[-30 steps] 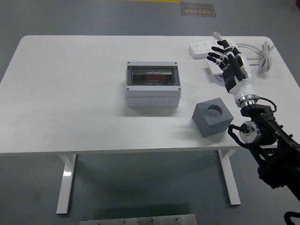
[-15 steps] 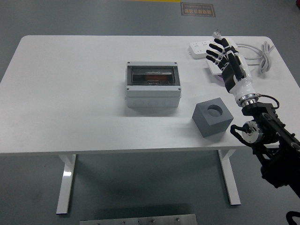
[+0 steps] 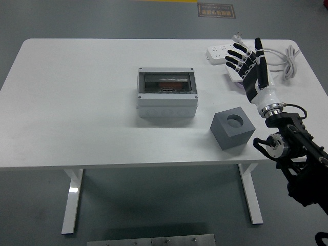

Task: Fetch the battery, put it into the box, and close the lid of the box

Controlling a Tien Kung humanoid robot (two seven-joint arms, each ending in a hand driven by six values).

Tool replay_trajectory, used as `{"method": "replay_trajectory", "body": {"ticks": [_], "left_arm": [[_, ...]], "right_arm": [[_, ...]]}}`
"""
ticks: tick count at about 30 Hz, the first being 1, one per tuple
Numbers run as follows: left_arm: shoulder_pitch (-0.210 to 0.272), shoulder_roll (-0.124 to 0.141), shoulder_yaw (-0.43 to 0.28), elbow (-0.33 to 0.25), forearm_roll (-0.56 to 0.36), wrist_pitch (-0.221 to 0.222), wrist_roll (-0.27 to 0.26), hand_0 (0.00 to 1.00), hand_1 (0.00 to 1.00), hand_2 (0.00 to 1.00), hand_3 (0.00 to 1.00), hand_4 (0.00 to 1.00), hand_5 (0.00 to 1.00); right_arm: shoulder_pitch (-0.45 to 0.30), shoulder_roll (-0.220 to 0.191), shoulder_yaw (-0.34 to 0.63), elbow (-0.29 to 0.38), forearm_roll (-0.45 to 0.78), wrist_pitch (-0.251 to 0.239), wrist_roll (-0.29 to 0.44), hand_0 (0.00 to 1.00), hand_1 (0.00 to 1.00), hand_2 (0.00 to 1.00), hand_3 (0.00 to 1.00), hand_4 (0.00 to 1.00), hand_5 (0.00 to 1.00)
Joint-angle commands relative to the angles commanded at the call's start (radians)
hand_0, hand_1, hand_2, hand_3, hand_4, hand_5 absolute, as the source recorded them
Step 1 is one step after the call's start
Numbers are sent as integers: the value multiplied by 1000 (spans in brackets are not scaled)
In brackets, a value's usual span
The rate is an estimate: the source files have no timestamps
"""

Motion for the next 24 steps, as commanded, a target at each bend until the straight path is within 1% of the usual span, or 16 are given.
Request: {"method": "replay_trajectory", "body": {"ticks": [17, 18, 23, 24], "left_arm": [[2, -2, 7, 2, -5, 8, 7, 523, 641, 500, 550, 159, 2], [2, -2, 8, 2, -4, 9, 8, 521, 636, 484, 549, 181, 2], [0, -2, 10, 2, -8, 14, 6, 521, 636, 484, 549, 181, 2], [0, -2, 10, 2, -8, 14, 5, 535, 638, 490, 546, 266, 2]], "right_arm": [[-7, -2, 16, 16, -39, -6, -17, 831, 744, 738, 754, 998, 998], [-6, -2, 16, 17, -41, -6, -18, 832, 743, 737, 750, 998, 998], [-4, -6, 12, 20, -48, -8, -22, 832, 743, 737, 750, 998, 998], [-4, -6, 10, 21, -49, -9, -23, 833, 743, 736, 748, 998, 998]]}}
